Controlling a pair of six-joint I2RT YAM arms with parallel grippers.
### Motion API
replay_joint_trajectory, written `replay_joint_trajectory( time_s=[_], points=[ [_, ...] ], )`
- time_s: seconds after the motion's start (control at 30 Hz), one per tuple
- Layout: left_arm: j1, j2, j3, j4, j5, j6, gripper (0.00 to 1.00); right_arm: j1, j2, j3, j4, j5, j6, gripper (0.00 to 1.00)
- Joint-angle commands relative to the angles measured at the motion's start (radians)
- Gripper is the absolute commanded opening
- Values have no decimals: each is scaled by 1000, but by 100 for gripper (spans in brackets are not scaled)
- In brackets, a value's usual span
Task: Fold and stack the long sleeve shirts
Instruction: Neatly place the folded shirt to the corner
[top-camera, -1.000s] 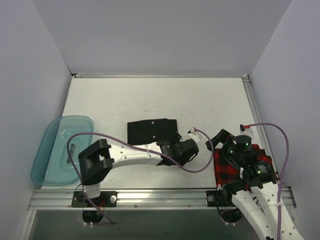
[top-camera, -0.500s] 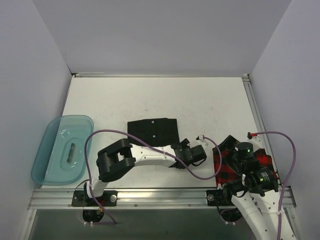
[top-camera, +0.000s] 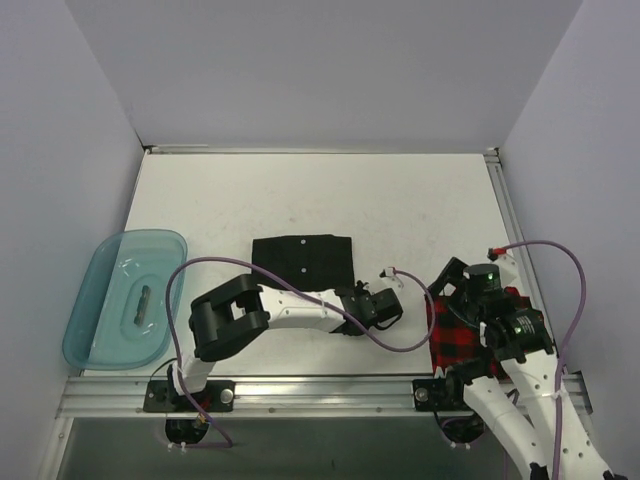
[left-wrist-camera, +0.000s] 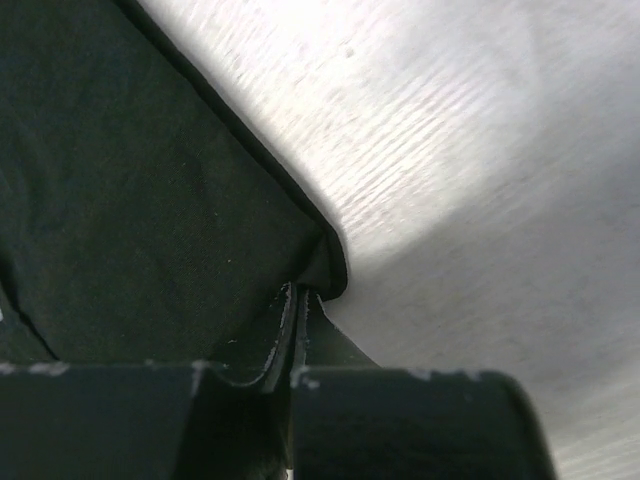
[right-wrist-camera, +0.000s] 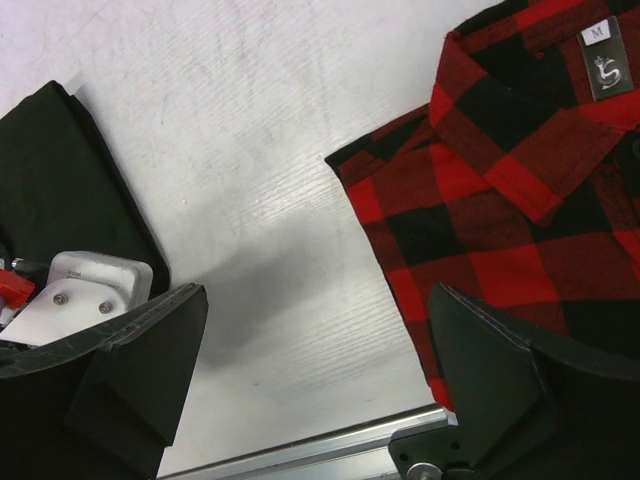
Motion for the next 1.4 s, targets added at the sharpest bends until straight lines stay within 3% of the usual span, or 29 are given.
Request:
replay_joint_trajectory(
  time_s=[0.0, 0.17, 0.27, 0.53, 0.6, 1.1, 1.37],
  points=[
    [47, -86, -65, 19, 24, -35, 0, -10, 82, 88, 62, -37, -19, 100],
    [94, -170, -140, 73, 142, -69, 0, -70, 220, 109, 97, -143, -67, 100],
    [96, -207, -162, 84, 167, -83, 0, -119, 292, 66, 187, -318, -53, 100],
    [123, -311, -206, 116, 238, -153, 0, -107, 492, -108, 735, -658, 168, 100],
    [131, -337, -218, 128, 257, -166, 0, -90, 568, -135, 868, -682, 188, 100],
    [157, -400, -269, 187, 319, -235, 0, 99, 1056, -207, 1416, -743, 384, 100],
    [159, -445, -284, 208, 322, -269, 0, 186, 1202, -149, 1482, -734, 403, 100]
  ],
)
